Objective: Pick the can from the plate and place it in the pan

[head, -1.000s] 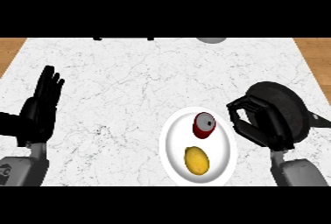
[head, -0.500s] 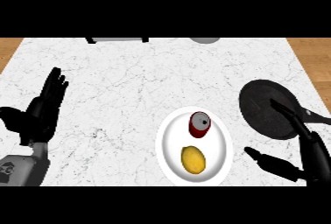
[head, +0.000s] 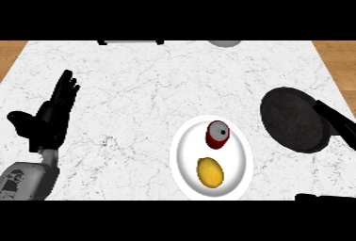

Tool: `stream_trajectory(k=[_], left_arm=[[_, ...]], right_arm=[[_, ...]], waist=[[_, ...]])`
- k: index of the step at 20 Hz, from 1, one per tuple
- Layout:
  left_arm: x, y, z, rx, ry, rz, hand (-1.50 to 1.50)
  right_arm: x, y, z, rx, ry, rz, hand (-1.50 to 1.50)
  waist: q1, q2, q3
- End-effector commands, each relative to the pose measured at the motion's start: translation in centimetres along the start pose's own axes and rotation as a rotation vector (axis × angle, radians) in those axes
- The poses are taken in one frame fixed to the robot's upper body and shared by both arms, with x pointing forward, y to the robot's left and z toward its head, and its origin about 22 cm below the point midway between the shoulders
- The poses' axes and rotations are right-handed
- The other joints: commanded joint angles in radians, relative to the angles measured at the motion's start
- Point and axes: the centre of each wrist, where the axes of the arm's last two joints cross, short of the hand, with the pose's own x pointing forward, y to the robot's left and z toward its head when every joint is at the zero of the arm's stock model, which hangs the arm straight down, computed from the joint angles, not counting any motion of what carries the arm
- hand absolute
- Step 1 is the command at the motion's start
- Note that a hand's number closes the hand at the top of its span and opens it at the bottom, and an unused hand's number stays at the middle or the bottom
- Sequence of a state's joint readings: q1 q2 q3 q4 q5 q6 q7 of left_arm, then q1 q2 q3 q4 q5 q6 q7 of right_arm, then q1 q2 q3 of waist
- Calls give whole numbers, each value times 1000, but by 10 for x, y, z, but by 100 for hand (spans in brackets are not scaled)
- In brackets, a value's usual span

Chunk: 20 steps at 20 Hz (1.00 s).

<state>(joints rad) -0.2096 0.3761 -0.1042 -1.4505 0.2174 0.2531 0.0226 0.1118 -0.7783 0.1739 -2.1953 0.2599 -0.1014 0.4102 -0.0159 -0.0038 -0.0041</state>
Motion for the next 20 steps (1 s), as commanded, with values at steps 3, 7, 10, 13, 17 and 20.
stream_trajectory(k=[3, 7, 10, 13, 17, 20], left_arm=[[3, -20, -7, -42, -12, 20, 0], [14, -11, -15, -43, 4, 12, 0], [11, -19, -9, -47, -6, 17, 0], [12, -11, -17, -24, 0, 6, 0], [15, -1, -11, -44, 1, 18, 0], [-5, -13, -6, -26, -1, -1, 0]], right_arm=[[59, -34, -21, -10, 51, 148, -150], [89, -22, -40, 13, 38, 143, -150], [96, -9, -57, 78, 20, 82, -150], [96, 14, -65, 163, -12, 32, -150], [109, 22, -81, 208, -21, 35, -150], [124, 51, -72, 201, 64, 77, -150]], waist=[[35, 7, 1], [37, 6, 2], [28, 5, 3], [24, 6, 4], [25, 4, 4], [19, 4, 3]])
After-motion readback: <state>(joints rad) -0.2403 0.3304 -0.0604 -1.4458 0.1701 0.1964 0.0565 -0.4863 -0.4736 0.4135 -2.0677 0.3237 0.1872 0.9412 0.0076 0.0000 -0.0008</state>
